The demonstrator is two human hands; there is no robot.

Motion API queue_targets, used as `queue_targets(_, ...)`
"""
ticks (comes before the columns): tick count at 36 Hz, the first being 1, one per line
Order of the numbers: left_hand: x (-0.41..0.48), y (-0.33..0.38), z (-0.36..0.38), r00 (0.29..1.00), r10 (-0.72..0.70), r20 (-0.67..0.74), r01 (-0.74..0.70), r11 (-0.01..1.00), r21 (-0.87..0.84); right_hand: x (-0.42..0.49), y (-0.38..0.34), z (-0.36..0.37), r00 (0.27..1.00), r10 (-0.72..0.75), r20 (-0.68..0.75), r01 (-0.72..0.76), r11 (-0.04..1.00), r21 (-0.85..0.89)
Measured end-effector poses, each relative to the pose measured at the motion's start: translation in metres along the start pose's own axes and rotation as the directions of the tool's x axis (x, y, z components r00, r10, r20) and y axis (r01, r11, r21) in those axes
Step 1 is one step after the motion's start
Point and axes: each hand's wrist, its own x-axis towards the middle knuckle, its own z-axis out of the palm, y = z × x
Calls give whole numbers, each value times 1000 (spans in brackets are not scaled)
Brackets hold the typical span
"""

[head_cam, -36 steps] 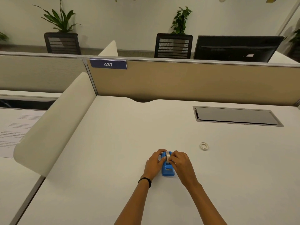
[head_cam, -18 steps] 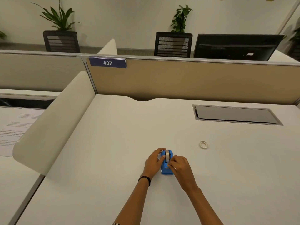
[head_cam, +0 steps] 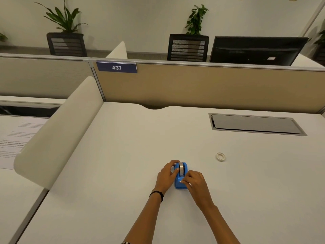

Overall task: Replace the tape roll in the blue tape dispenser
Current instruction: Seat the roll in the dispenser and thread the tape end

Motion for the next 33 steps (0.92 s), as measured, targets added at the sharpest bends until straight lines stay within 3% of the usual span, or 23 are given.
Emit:
queue_targets(12, 0, 2, 0, 1000, -3, -8, 3, 1000, -16, -1, 0, -1, 994, 87, 70, -93, 993, 76)
queue_targets(19, 0, 2, 0, 1000, -3, -1, 3, 1000, -11, 0, -1, -4, 993, 62, 97, -67, 996, 52)
queue_targets(25, 0, 1, -1, 1000, 6, 3, -6, 1000, -8, -1, 0, -2, 973, 174, 150, -194, 972, 136)
queue_targets(33, -1, 2, -1, 1000, -6, 4, 6, 1000, -7, -3, 1, -1, 952, 217, 216, -248, 960, 133)
